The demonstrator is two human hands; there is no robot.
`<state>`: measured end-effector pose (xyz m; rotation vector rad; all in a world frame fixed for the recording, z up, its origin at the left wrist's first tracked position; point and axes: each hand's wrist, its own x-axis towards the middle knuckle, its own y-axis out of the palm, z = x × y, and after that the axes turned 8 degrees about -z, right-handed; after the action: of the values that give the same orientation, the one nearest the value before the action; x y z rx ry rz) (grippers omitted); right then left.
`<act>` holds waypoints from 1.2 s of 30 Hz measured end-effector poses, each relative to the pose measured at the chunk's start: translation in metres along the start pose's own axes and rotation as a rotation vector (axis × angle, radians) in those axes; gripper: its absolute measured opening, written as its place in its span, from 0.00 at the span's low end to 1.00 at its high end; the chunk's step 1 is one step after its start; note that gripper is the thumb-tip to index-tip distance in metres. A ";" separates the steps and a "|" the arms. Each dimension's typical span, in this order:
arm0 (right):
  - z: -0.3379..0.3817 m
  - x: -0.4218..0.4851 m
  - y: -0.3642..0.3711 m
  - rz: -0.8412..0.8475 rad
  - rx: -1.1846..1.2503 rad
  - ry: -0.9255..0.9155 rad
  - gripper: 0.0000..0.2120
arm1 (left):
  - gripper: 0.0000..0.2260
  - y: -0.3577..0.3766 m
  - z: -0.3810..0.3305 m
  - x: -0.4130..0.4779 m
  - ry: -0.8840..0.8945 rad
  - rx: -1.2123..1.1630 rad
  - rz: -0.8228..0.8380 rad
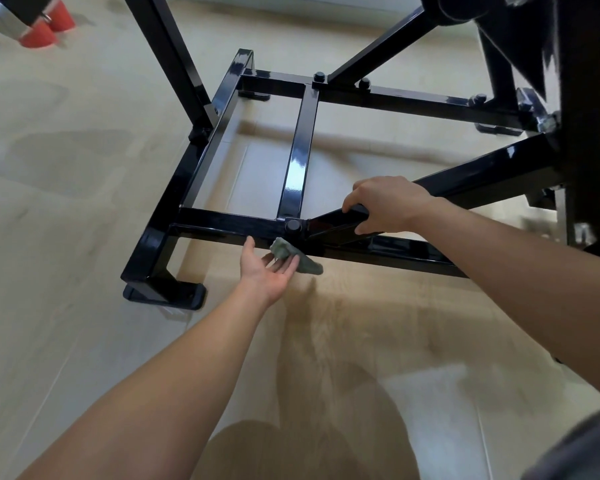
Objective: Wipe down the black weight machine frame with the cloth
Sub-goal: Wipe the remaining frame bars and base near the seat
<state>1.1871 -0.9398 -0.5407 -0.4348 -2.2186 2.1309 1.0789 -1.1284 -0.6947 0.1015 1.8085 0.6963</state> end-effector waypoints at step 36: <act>0.002 0.000 0.000 -0.008 0.008 -0.001 0.17 | 0.09 -0.015 -0.047 0.007 1.094 1.253 -0.331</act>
<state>1.1868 -0.9413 -0.5405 -0.4245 -2.2073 2.1358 1.0388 -1.1570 -0.6999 0.2664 2.9522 -0.9054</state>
